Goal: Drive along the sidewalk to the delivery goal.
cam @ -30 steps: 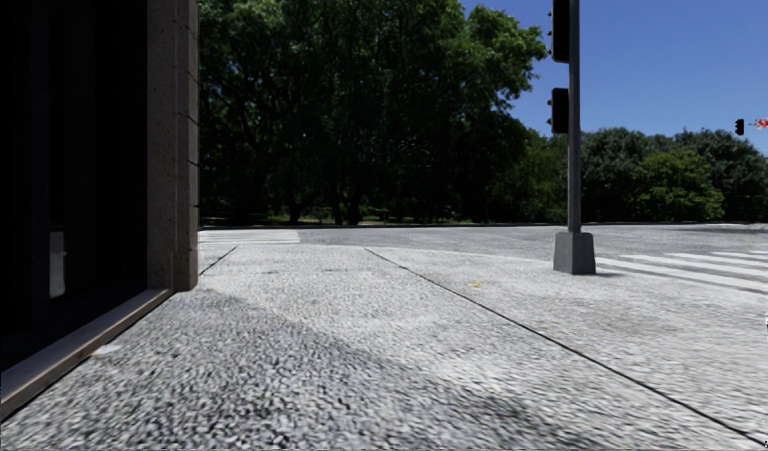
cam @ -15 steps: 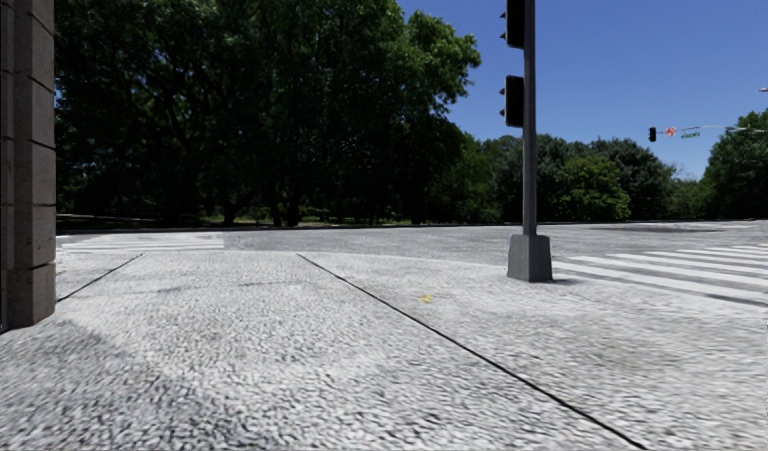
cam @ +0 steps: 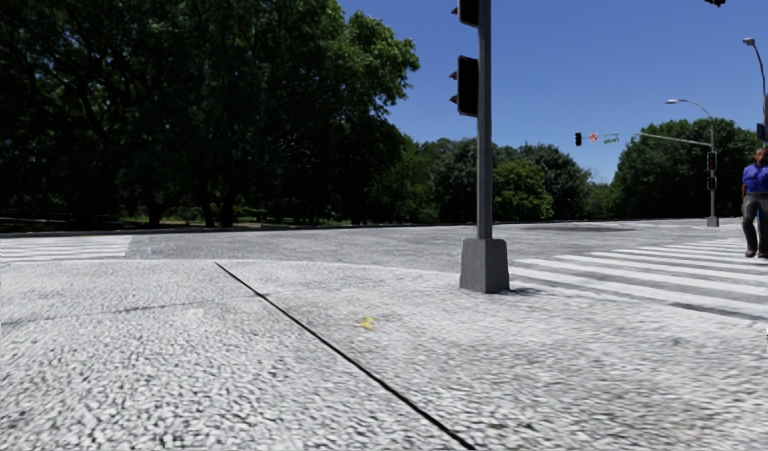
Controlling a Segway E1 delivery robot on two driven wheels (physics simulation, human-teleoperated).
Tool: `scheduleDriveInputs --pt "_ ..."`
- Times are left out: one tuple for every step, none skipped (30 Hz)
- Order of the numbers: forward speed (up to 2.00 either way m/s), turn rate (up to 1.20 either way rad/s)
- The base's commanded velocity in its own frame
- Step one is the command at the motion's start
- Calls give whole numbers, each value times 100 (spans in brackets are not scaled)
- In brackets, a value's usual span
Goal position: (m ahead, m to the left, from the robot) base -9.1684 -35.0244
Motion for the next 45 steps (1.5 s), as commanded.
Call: scheduleDriveInputs --pt "153 -43" --pt "153 -43" --pt "153 -43" --pt "153 -44" --pt "153 -44" --pt "153 -48" --pt "153 -48" --pt "153 -48" --pt "153 -48" --pt "153 -48" --pt "153 -48" --pt "153 -48" --pt "153 -48" --pt "153 -48" --pt "153 -48" --pt "153 -48" --pt "153 -48" --pt "153 -48" --pt "153 -48" --pt "153 -48" --pt "154 -48" --pt "154 -48" --pt "155 -48" --pt "155 -48" --pt "155 -48" --pt "155 -48" --pt "155 -49" --pt "155 -49" --pt "155 -49" --pt "156 -49" --pt "157 -49" --pt "157 -50" --pt "157 -50" --pt "157 -50" --pt "157 -50" --pt "157 -50" --pt "157 -50" --pt "161 -50" --pt "171 -50" --pt "171 -50" --pt "175 -50" --pt "176 -50" --pt "177 -50" --pt "177 -50" --pt "177 -50"
